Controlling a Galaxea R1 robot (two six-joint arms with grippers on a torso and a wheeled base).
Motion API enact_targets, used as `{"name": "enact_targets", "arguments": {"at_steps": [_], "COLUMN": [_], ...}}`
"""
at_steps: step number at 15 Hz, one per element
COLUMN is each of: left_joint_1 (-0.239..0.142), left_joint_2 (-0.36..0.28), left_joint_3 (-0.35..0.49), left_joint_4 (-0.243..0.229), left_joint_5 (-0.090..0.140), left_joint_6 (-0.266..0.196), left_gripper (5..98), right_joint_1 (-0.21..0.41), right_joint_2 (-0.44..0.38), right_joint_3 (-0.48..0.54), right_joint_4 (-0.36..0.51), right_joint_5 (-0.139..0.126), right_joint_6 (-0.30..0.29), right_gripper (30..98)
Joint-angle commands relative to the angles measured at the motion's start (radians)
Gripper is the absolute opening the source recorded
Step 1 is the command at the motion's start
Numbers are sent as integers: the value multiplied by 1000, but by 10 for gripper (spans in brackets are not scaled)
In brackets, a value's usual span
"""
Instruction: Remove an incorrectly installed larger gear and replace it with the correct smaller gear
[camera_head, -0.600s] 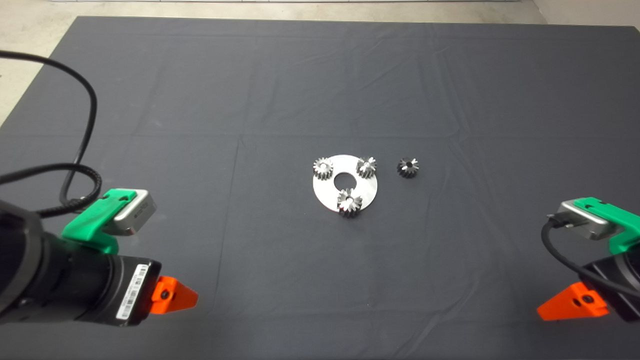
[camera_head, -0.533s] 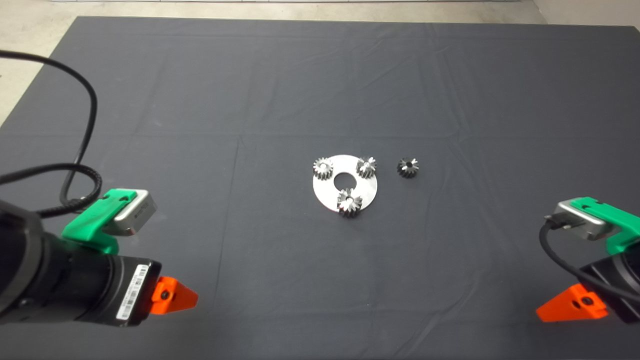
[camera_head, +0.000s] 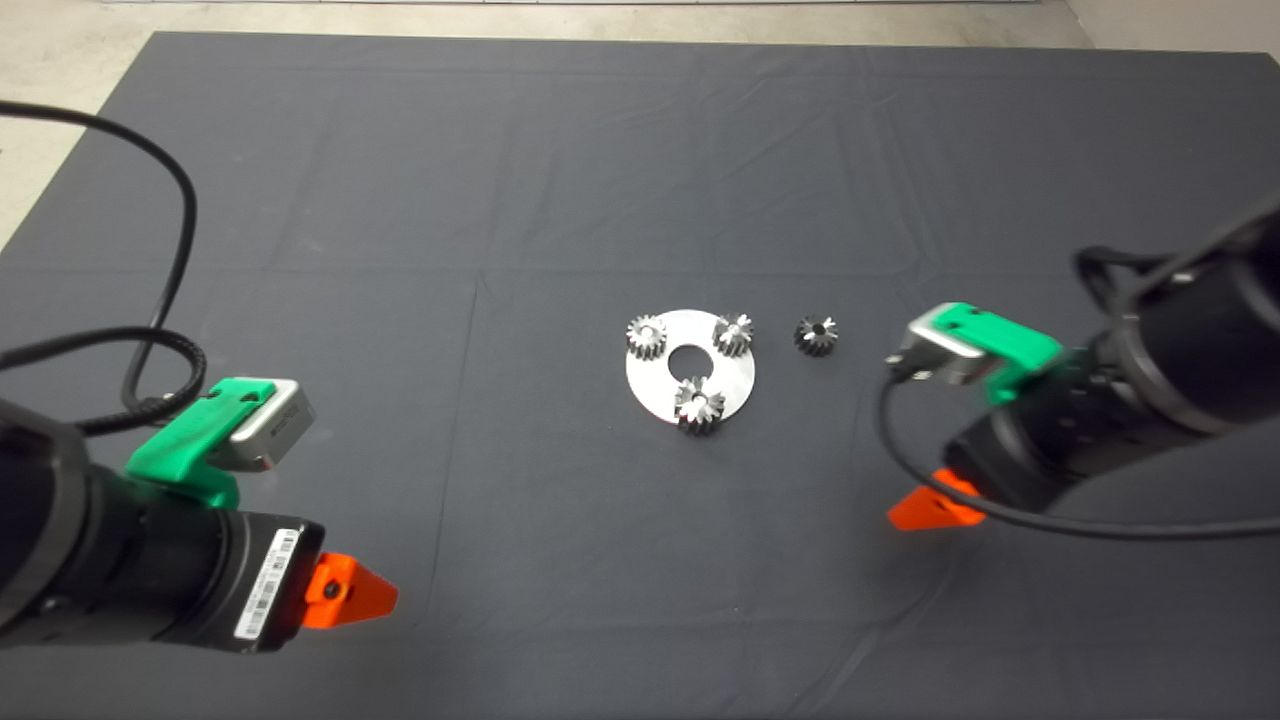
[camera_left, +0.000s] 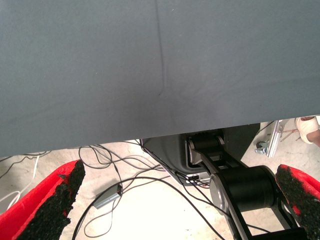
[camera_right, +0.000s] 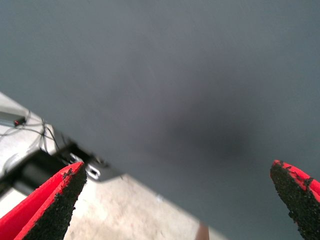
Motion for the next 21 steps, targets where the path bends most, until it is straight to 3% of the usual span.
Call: {"name": "enact_targets", "arguments": {"at_steps": [1,3,7,15,21], "left_joint_1": [-13,-13,-13,-13,-13], "left_joint_2": [-3,-3,-3,-1,2], "left_joint_3": [17,17,17,17,17], "left_joint_4": [-16,-16,-16,-16,-16], "left_joint_5": [8,9,11,9,8], "left_joint_6": [-12,-14,-15,-15,-15], "left_gripper": [979,979,979,979,979], "right_joint_1": [-84,-109,-195,-266,-310], "right_joint_2": [168,243,303,295,286], "right_joint_3": [-167,-226,-295,-301,-320], "right_joint_4": [-208,-268,-411,-592,-658], "right_joint_5": [-8,-8,-8,-11,-11], "right_joint_6": [-33,-55,-127,-161,-171], "right_gripper": [969,969,969,969,969]}}
